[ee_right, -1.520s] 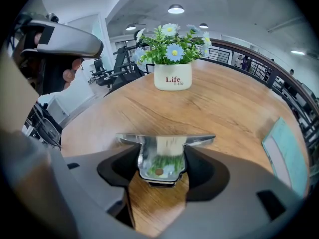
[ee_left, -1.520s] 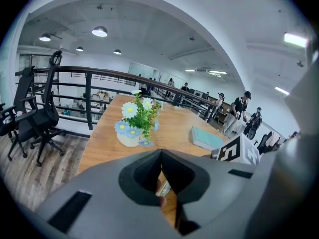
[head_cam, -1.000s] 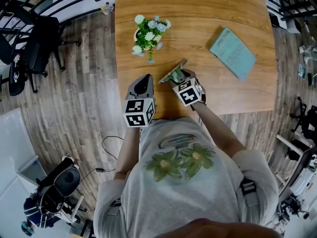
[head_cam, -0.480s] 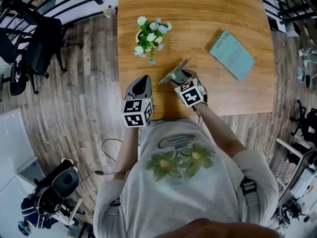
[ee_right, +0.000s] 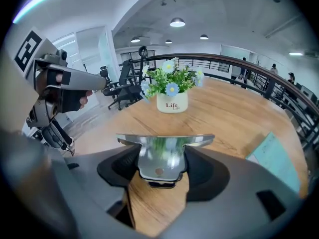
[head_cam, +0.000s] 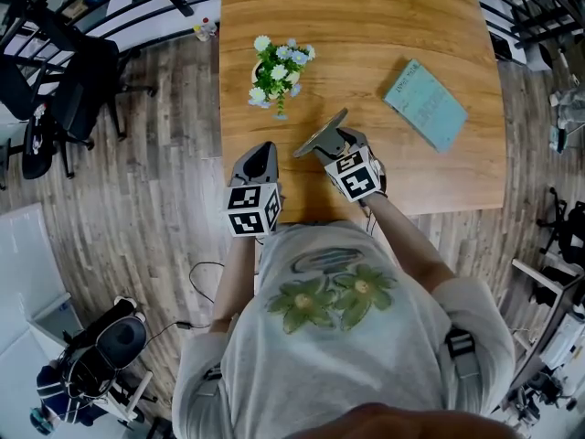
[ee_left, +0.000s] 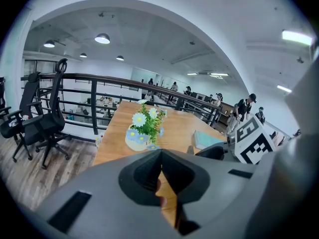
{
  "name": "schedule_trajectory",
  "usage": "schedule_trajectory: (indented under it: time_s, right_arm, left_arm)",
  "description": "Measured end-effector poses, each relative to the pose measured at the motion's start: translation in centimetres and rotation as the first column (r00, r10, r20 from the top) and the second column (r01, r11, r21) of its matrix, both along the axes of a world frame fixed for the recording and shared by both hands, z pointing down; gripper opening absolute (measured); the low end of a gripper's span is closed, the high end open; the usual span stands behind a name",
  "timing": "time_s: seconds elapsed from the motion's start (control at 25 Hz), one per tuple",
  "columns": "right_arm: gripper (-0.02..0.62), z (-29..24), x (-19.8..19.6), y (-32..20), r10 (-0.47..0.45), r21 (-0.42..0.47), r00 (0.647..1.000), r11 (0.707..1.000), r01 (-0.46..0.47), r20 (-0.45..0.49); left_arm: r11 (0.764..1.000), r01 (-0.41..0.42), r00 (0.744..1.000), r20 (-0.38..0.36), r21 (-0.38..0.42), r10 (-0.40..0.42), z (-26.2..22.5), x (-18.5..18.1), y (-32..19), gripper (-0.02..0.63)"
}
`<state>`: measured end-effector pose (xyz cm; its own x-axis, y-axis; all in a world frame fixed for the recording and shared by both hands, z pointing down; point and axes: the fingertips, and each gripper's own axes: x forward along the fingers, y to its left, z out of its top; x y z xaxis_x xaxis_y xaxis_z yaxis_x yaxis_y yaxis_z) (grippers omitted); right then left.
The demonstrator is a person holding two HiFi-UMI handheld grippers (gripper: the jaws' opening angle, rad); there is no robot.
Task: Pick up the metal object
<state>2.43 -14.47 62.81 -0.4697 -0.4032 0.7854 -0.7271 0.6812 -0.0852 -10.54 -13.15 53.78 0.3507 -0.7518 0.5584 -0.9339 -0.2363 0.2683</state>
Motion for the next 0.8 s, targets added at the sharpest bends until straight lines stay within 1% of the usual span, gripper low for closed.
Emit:
schedule_trajectory:
  time_s: [0.32, 0.56, 0.8]
  right_arm:
    - [0.287, -2.1, 0.1, 0.1, -0.004, 0.037, 1.000, 0.999, 0.003, 0.023]
    - [0.287, -4.3, 0.1, -0.2, 0.003, 0.085, 0.998, 0.996, -0.008, 0.061]
    - [0.287, -6.1, 0.4, -0.1, 0.018, 0.108, 0.996, 0.994, -0.027, 0.086]
  left_arm:
    - [1.000, 0.004, 1.000, 0.007, 0.019, -0.004, -0.7, 0.0, 0.3, 0.014]
    - [0.999, 0.010, 1.000, 0.016, 0.035, -0.010, -1.2, -0.2, 0.6, 0.014]
    - [0.999, 0.011, 1.000, 0.015, 0.050, -0.011, -1.8, -0.1, 0.9, 0.014]
